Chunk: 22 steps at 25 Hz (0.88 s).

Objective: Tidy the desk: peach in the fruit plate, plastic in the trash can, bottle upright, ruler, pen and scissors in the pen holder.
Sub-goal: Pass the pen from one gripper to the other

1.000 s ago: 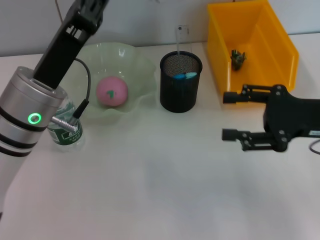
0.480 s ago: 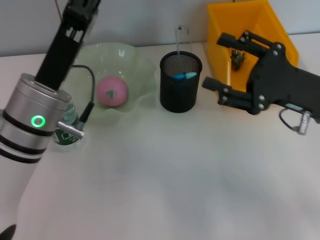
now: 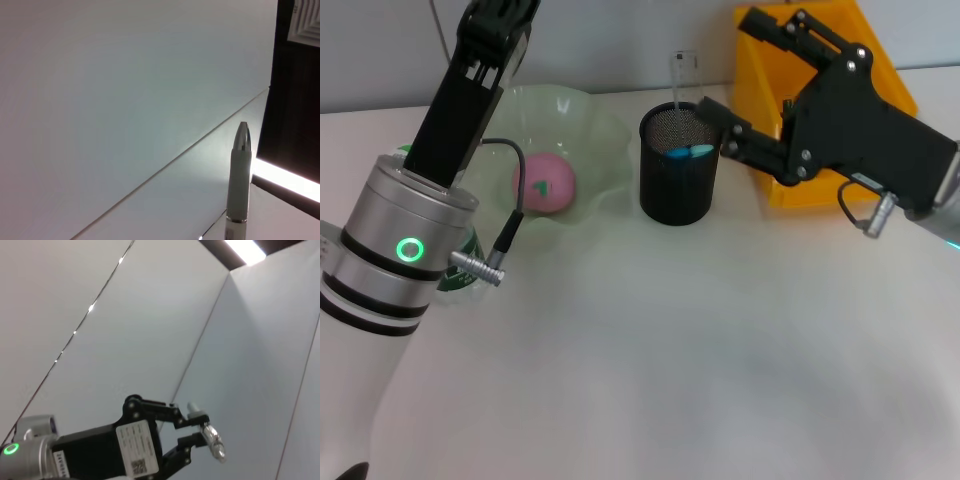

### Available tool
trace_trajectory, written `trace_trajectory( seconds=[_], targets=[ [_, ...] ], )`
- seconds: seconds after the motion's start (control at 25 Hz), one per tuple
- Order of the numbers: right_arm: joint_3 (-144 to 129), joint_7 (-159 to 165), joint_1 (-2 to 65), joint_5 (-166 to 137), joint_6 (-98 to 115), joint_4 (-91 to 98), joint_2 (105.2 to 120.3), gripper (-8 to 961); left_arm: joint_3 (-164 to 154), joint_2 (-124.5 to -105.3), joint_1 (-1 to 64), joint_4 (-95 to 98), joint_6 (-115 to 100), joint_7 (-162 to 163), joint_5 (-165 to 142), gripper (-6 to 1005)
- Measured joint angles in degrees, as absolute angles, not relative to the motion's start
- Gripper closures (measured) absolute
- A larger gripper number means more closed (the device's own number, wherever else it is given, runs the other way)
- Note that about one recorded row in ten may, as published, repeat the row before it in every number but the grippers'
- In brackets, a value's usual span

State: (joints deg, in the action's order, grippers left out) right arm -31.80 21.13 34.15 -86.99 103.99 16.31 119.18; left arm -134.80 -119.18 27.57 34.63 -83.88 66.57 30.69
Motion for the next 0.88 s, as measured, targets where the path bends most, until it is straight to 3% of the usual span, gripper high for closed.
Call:
trace_trajectory(
  seconds=[0.88],
  targets=[
    [-31.7,14.5,39.5,-85.9,103.1,12.2,119.57,306,-136.2,-119.18,27.4,35.6,-82.6,66.2,32.4,826]
  ],
)
